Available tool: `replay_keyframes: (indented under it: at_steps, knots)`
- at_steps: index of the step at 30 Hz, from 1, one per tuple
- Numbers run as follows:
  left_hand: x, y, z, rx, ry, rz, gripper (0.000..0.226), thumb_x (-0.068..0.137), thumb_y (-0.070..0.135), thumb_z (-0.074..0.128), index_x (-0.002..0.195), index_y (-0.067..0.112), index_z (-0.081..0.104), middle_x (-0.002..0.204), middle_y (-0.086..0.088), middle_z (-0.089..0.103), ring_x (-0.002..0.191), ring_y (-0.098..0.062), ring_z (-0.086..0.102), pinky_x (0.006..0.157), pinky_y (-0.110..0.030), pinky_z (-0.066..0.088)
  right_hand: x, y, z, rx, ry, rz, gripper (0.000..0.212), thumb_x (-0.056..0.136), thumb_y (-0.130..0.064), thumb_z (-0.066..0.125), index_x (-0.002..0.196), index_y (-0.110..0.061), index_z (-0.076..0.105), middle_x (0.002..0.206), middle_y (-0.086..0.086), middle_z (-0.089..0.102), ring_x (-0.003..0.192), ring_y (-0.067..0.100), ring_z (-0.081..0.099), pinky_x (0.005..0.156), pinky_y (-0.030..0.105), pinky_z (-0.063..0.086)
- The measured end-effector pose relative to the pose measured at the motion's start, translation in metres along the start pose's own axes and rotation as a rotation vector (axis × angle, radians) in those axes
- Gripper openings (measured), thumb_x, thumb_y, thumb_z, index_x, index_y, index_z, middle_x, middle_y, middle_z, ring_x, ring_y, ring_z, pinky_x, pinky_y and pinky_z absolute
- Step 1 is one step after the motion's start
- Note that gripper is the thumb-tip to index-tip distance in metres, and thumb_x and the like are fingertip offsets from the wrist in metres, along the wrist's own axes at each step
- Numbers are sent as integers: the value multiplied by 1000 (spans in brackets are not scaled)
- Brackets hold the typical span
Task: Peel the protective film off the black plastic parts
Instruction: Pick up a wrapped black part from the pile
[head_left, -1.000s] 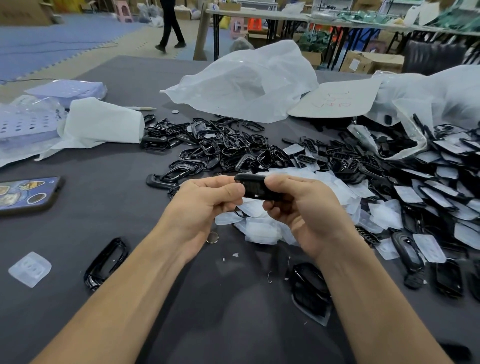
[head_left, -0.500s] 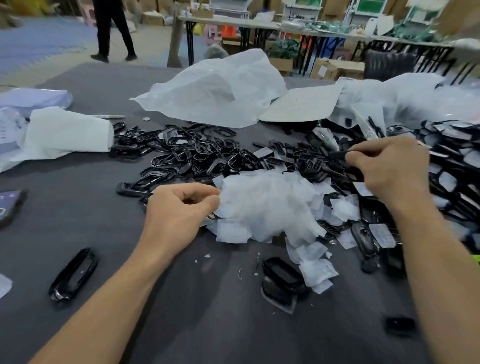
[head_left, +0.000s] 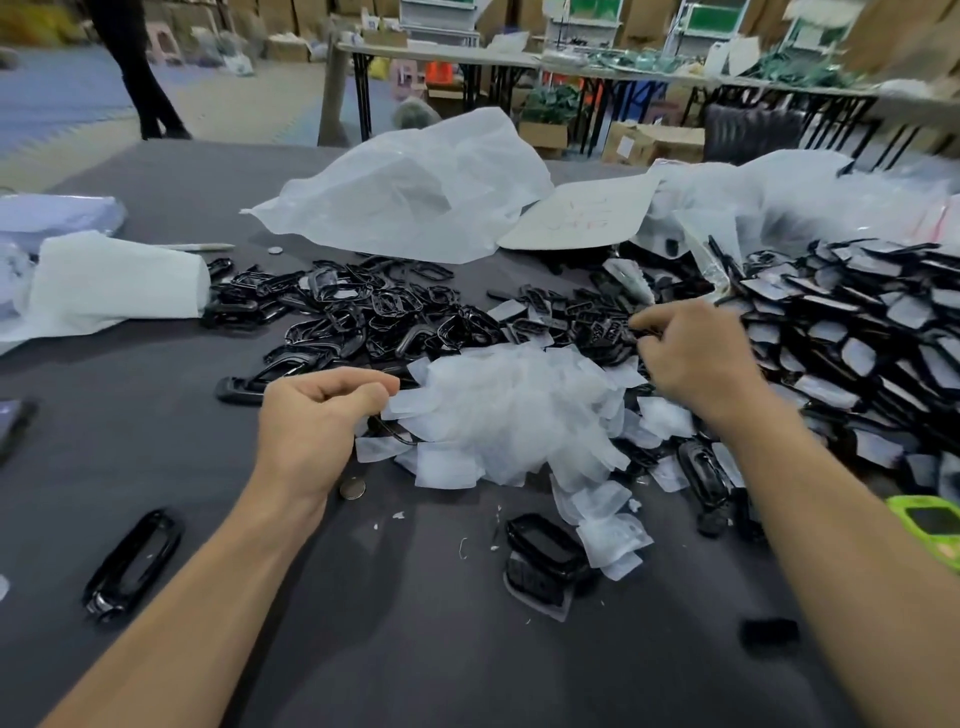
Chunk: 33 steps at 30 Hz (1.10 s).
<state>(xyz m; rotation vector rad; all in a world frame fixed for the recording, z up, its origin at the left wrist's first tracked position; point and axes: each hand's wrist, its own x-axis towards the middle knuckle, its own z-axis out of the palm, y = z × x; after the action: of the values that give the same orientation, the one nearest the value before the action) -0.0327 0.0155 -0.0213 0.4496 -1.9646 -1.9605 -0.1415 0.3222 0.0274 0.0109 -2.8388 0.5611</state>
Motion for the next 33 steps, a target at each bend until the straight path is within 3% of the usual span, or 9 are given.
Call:
replay_keyframes:
  at_steps: [2,6,12,16,18,20,22,28,33]
  knots:
    - [0,-2,-2,11,-12,-5,16,67,24,73,78,25,84,74,0,77,77,-26,66,66,-41,53,7,-19,14,0,-113,0,38,94,-6,57,122,-24,75,91,9,74,64,18,56,82,36,57]
    - [0,-3,-4,31,-10,0,16,67,26,73,78,27,84,72,2,77,72,-22,65,59,-35,47,11,-29,35,-68,-94,48,32,91,-4,61,115,-19,77,110,15,75,103,37,68,93,44,56]
    - [2,-2,-2,112,0,64,18,77,16,75,76,33,83,71,5,77,64,-10,62,52,-25,53,6,-30,29,-36,103,97,13,92,-17,70,87,-23,80,82,6,76,85,32,70,93,44,53]
    - [0,-8,-1,240,25,161,27,82,16,73,77,42,82,70,8,76,54,-4,59,42,-11,45,-15,-50,17,275,173,79,14,93,-20,68,89,-25,81,69,-4,74,66,24,70,69,39,60]
    - [0,-11,-1,406,63,236,27,83,20,70,90,44,81,80,17,77,61,1,63,55,-4,43,-28,-69,23,507,87,59,16,93,-16,68,88,-26,80,67,-5,74,62,17,70,64,37,61]
    - [3,-13,-1,640,3,326,46,89,17,67,128,40,70,124,19,70,111,1,63,93,-3,37,-40,-89,37,702,-26,54,21,94,-11,68,87,-29,75,67,-4,74,55,6,65,61,31,59]
    - [6,-17,-1,776,-183,286,69,93,14,62,156,34,41,152,11,50,142,-11,43,110,-16,26,-52,-104,54,792,-82,43,21,95,-11,66,85,-28,73,66,-3,73,49,3,58,57,28,53]
    - [9,-21,0,791,-51,374,47,86,10,68,129,30,70,122,8,73,112,-16,62,94,-24,43,-67,-109,76,685,-16,-66,15,93,-21,68,80,-26,74,49,-15,58,41,4,45,46,16,34]
    - [9,-13,-6,588,46,306,56,85,-1,63,129,33,71,114,23,70,95,21,59,84,8,34,-73,-107,81,599,41,-90,16,95,-21,64,84,-28,74,50,-19,57,45,4,49,52,21,37]
